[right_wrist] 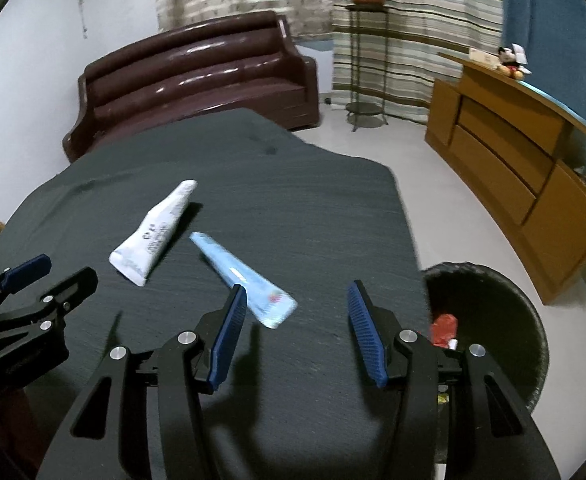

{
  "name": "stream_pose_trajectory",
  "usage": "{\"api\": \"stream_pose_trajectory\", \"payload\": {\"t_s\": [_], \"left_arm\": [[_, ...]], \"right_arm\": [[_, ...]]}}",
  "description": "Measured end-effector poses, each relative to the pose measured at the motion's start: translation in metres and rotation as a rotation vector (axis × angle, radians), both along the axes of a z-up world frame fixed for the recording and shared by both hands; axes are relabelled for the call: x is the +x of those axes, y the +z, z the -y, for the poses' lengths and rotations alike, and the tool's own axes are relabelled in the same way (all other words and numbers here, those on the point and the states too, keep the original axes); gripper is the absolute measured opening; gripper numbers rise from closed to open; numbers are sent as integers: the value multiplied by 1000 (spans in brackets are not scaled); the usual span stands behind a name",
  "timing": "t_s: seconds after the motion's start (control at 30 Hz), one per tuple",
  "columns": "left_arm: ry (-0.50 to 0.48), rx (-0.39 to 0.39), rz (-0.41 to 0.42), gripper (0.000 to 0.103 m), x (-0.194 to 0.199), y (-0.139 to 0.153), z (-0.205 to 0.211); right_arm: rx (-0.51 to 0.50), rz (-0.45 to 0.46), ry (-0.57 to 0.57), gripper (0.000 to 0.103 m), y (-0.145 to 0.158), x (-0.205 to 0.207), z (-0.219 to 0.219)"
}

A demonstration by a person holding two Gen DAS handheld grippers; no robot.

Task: Collect trash
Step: 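Return both tools to the table toward the white tube and blue packet, then close the right tool on the light blue packet while the left tool grasps the white tube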

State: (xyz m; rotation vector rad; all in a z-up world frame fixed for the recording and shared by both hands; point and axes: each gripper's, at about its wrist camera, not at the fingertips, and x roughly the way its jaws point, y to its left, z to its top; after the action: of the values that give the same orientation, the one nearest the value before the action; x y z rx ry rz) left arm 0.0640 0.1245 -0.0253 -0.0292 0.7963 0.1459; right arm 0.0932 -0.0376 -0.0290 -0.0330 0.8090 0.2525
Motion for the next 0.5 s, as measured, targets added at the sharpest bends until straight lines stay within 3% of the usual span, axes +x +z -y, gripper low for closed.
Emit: {"api": "stream_pose_trajectory", "payload": {"t_s": [0.5], "left_arm": [[34, -26, -12, 76, 5, -5, -24]], "right_arm": [[-66, -91, 72, 50, -11, 16, -30]]}}
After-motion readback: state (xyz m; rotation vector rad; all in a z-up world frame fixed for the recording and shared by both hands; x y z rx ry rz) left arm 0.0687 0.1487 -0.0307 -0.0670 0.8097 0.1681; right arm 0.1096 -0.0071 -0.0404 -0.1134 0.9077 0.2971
